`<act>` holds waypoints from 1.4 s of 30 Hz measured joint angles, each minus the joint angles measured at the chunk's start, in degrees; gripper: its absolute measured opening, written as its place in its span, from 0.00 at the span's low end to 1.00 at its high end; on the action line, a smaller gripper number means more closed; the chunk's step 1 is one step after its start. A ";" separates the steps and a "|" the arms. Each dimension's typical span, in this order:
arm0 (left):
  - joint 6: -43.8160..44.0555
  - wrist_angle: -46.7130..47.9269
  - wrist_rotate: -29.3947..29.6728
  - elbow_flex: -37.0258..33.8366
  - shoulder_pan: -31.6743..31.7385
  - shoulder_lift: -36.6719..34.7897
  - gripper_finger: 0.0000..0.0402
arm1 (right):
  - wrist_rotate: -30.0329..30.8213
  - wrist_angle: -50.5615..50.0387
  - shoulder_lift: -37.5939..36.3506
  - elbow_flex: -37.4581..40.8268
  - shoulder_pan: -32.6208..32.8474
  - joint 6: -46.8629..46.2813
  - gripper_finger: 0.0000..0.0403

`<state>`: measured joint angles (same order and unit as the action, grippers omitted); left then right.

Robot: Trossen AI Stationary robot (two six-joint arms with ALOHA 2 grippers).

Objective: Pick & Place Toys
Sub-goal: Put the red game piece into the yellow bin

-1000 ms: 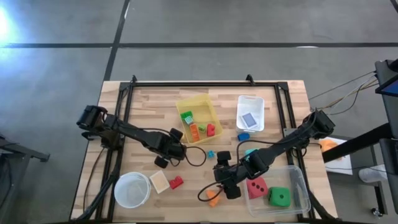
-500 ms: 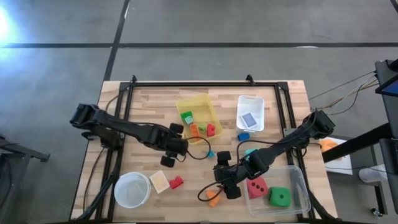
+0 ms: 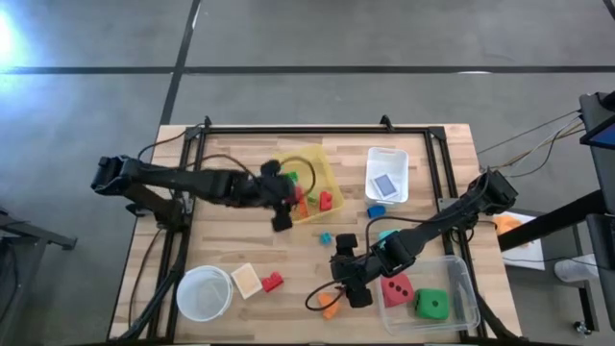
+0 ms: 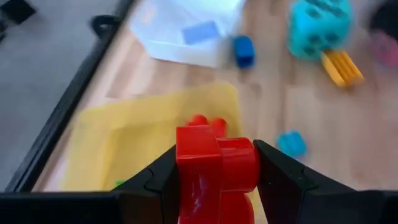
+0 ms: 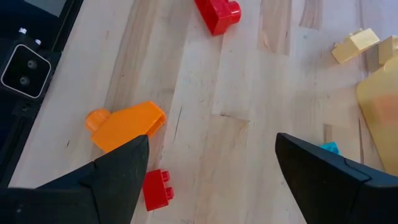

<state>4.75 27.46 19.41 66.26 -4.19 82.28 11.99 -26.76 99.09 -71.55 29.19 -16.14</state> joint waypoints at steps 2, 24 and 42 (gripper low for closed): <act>1.23 -2.19 -0.23 0.00 2.45 0.47 0.40 | 0.00 0.02 0.00 0.00 0.08 0.00 0.85; 3.92 -0.84 -6.43 2.50 21.65 12.61 0.40 | 0.00 -0.28 0.00 0.00 0.30 0.70 0.85; 1.06 4.11 -8.53 5.88 25.38 19.27 0.40 | 0.00 -0.02 0.00 0.00 0.30 1.57 0.85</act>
<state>5.80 31.57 10.89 72.14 21.19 101.55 11.99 -26.79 99.09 -71.55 29.50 -14.57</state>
